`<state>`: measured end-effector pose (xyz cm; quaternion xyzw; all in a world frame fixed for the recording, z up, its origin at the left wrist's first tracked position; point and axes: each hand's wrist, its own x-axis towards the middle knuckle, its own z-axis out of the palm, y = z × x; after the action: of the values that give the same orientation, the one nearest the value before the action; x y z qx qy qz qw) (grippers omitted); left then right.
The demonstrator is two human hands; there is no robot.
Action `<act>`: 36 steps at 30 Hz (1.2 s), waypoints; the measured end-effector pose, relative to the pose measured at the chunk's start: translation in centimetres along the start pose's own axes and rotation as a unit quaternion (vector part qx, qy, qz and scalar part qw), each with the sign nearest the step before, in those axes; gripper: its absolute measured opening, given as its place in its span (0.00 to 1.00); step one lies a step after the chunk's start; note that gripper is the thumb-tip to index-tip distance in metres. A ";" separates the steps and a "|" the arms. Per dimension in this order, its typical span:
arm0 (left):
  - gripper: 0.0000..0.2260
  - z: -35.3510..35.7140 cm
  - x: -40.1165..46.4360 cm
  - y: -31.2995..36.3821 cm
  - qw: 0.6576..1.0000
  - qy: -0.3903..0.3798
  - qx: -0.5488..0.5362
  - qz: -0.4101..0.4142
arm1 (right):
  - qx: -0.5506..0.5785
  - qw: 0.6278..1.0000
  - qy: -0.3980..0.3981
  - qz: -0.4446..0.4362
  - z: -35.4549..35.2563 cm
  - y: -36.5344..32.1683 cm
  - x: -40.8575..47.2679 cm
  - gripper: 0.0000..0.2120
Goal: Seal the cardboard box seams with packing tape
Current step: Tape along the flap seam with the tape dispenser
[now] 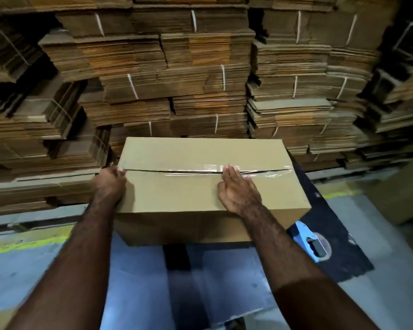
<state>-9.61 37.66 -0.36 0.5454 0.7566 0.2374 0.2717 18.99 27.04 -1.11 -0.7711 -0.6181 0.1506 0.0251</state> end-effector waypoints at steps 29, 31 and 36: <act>0.17 0.8 -0.4 -0.2 0.984 0.051 0.125 0.117 | 0.033 0.927 0.119 0.353 -4.7 10.8 4.7 0.30; 0.17 0.6 -0.3 -0.2 0.987 0.048 0.095 0.120 | 0.072 0.923 0.115 0.360 -5.5 11.4 4.8 0.27; 0.21 0.3 0.4 1.3 0.984 0.078 0.111 0.118 | 0.093 0.929 0.142 0.328 -5.4 11.1 5.1 0.33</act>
<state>-8.63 38.40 0.19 0.6376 0.7273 0.2238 0.1199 31.89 30.14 0.50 -0.9385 -0.3037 0.0965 0.1332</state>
